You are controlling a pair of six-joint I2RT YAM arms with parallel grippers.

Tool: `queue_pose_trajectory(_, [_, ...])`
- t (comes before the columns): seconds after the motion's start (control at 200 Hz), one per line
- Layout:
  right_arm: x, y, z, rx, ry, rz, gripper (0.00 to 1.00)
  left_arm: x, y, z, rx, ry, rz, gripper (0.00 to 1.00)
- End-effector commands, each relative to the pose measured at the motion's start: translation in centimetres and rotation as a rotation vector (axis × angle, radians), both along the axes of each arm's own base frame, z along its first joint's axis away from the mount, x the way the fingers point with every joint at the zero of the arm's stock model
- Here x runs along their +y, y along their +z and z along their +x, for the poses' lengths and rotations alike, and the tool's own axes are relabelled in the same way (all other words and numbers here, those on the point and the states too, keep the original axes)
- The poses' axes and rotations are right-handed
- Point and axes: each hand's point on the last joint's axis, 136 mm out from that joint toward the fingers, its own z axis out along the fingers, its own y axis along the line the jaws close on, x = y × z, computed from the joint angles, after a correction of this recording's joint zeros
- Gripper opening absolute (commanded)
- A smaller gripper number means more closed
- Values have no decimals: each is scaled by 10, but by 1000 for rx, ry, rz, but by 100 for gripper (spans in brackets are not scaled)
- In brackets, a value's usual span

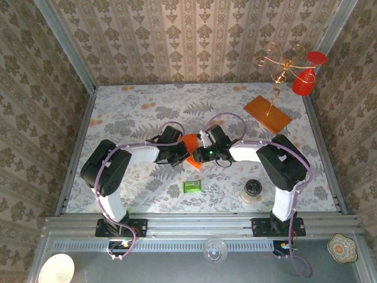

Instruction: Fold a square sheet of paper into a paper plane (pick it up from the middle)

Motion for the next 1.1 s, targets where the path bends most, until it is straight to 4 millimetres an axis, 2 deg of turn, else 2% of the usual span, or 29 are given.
queue_pose_trajectory(0.0, [-12,31,10,4,-91,25,34,19,-24,-15,69,29,76,4])
queue_pose_trajectory(0.14, [-26,47,13,37,-164,67,36,18,-25,-15,64,20,68,4])
queue_pose_trajectory(0.265, [-30,49,5,83,-169,90,34,10,-19,-8,35,-26,46,4])
queue_pose_trajectory(0.52, [-18,42,-16,163,-86,146,25,1,-15,1,17,-65,30,4])
queue_pose_trajectory(0.865, [7,31,-24,225,2,154,19,-3,5,7,-23,-78,17,7])
queue_pose_trajectory(1.095, [18,22,-27,250,37,138,15,-2,5,5,-18,-77,13,7])
